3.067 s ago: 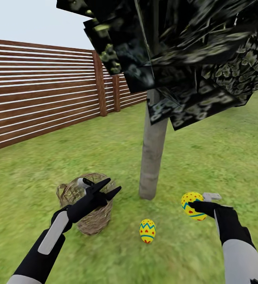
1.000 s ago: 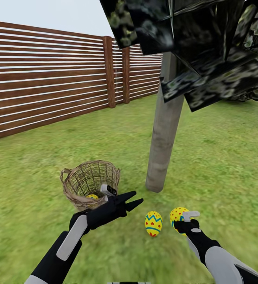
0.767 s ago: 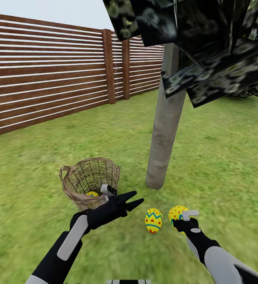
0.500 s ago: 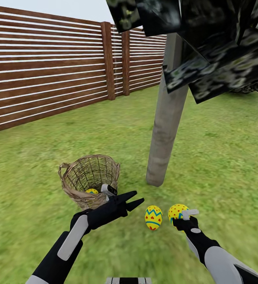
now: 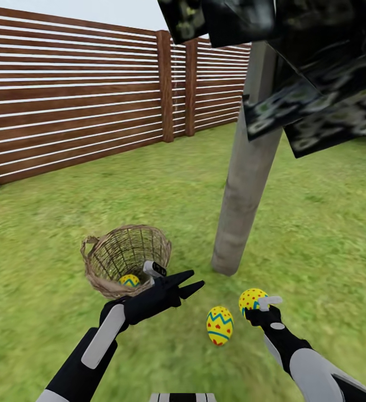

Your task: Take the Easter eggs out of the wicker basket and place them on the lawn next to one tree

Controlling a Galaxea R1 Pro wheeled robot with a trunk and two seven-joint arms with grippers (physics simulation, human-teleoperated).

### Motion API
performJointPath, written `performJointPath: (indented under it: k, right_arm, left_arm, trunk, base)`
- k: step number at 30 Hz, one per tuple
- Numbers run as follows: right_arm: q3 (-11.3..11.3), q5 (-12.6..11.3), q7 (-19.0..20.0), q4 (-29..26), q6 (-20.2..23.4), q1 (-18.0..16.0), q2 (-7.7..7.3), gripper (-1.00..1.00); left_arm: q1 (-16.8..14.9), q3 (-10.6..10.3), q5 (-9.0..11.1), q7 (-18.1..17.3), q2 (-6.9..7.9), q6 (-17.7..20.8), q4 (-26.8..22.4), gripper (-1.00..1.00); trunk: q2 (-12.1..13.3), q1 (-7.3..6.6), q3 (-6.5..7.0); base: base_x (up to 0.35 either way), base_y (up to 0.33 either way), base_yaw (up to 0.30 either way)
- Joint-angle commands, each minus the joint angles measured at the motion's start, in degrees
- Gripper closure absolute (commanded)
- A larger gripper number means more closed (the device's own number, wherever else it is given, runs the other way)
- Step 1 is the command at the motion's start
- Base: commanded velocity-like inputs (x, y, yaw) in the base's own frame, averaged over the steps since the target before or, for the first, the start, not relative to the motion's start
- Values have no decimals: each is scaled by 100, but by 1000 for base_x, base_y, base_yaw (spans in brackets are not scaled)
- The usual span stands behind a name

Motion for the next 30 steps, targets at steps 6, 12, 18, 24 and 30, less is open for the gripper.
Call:
performJointPath:
  k: [6,12,18,24,30]
  right_arm:
    - [-46,55,-6,-5,-36,-4,0,100]
    - [-54,44,-20,-24,-31,-4,-10,100]
    - [-55,-1,-278,-24,-7,-4,-15,100]
    - [-56,10,-300,-22,-16,-4,-9,100]
    - [-55,30,-296,-24,-15,-4,0,100]
  left_arm:
    - [-3,-2,18,-13,-1,27,110,-100]
    - [-4,-2,18,-13,-3,27,118,-100]
    - [-4,-2,18,-13,-5,27,118,-100]
    - [-4,-2,18,-13,-22,27,118,-100]
    - [-4,-2,18,-13,-22,27,118,-100]
  trunk:
    - [-2,2,-4]
    - [-10,17,-137]
    - [-18,33,-270]
    - [-26,48,-403]
    - [-34,64,-536]
  base:
    - [84,-39,147]
    - [0,0,1]
    - [0,0,0]
    - [0,0,0]
    - [0,0,0]
